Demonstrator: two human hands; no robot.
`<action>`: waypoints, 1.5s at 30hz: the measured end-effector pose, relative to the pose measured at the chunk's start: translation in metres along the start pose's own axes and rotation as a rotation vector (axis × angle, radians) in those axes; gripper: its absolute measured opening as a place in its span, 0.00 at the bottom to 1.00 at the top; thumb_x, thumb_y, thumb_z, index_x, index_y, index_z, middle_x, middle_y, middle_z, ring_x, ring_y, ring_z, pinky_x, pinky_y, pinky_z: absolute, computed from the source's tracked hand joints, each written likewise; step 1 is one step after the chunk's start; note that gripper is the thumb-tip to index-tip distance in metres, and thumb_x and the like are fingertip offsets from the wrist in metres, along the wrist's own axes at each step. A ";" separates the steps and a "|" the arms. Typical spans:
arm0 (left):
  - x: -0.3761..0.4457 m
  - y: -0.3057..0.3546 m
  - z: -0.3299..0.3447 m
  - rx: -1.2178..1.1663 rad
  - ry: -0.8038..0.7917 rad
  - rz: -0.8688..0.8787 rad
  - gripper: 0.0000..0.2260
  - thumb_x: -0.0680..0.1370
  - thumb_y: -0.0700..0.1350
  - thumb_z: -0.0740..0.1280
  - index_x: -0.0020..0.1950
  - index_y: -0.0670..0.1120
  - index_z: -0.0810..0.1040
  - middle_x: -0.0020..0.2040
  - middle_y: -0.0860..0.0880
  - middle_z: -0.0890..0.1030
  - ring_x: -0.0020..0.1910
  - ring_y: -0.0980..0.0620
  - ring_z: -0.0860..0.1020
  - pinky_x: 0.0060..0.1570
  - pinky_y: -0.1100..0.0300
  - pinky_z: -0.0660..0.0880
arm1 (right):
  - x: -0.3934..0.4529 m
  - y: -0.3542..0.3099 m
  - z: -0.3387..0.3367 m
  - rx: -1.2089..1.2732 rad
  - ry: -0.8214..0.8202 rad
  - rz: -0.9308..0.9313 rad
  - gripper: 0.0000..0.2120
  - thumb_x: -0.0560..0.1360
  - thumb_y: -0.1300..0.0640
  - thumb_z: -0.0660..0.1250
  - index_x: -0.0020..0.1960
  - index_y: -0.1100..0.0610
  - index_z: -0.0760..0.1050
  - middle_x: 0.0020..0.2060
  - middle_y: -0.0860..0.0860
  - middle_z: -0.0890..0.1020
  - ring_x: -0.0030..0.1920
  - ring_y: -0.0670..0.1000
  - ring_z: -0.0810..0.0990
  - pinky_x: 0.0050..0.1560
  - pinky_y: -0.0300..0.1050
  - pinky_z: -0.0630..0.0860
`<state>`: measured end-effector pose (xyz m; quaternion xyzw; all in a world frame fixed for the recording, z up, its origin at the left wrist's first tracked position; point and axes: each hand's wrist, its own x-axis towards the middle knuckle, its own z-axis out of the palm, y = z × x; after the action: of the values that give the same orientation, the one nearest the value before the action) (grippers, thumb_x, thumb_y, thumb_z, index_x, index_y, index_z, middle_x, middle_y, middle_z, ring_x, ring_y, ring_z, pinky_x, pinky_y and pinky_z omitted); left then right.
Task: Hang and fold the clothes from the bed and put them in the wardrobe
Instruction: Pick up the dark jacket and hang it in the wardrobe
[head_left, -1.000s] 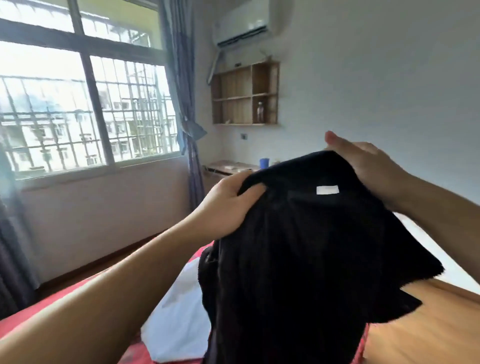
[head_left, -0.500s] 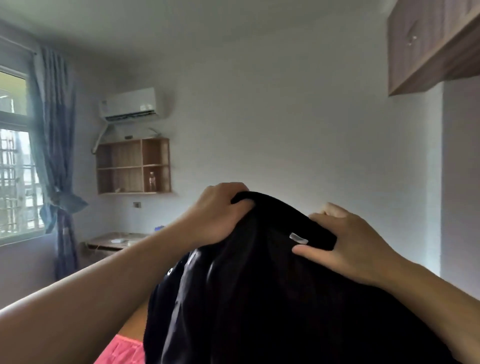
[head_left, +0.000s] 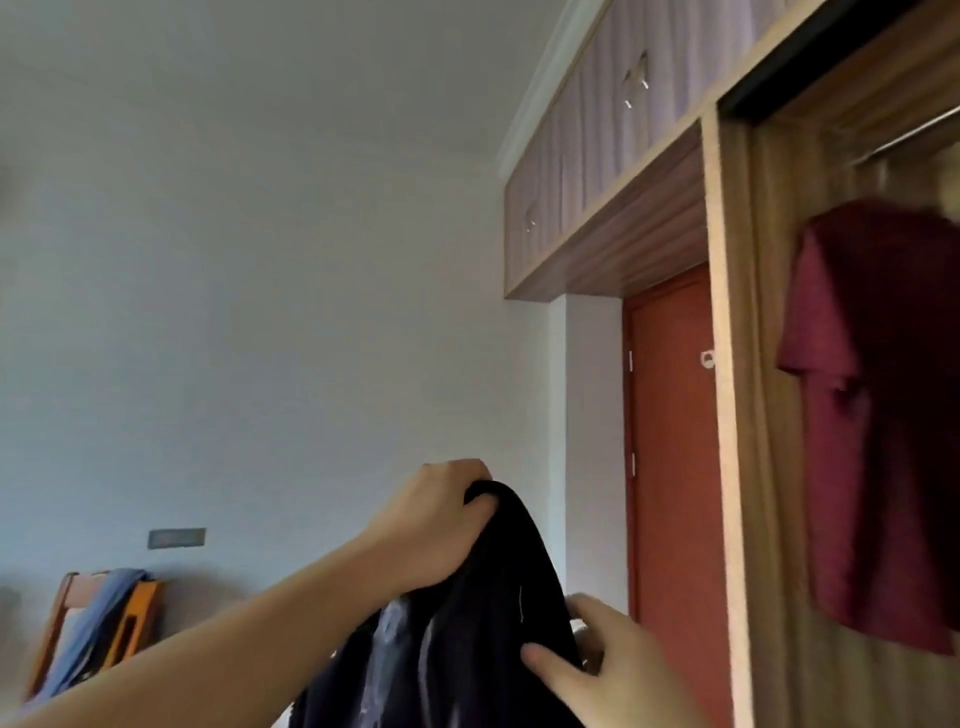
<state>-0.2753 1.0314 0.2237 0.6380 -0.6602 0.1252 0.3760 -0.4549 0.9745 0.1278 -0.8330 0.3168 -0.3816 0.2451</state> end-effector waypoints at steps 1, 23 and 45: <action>0.010 0.002 0.013 -0.036 -0.017 0.030 0.07 0.79 0.46 0.60 0.43 0.53 0.76 0.40 0.56 0.79 0.39 0.56 0.77 0.35 0.63 0.70 | 0.000 0.009 -0.004 -0.008 0.027 0.029 0.10 0.71 0.44 0.69 0.41 0.51 0.78 0.32 0.47 0.81 0.35 0.43 0.81 0.38 0.32 0.72; 0.172 0.056 0.155 -0.752 -0.192 0.686 0.22 0.67 0.75 0.60 0.40 0.58 0.77 0.33 0.59 0.80 0.35 0.64 0.78 0.36 0.70 0.69 | 0.057 -0.036 -0.196 -0.121 0.918 0.316 0.13 0.70 0.57 0.66 0.38 0.68 0.78 0.32 0.60 0.83 0.34 0.57 0.79 0.42 0.48 0.72; 0.298 0.240 0.236 -1.470 -0.434 0.506 0.16 0.77 0.55 0.68 0.46 0.43 0.85 0.44 0.46 0.86 0.47 0.47 0.84 0.52 0.52 0.79 | 0.076 0.050 -0.370 -0.849 1.076 0.101 0.21 0.77 0.51 0.63 0.40 0.70 0.72 0.30 0.63 0.71 0.32 0.49 0.68 0.35 0.44 0.63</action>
<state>-0.5503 0.6937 0.3329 0.0690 -0.7565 -0.3862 0.5232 -0.7268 0.8246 0.3493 -0.5358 0.5549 -0.5731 -0.2768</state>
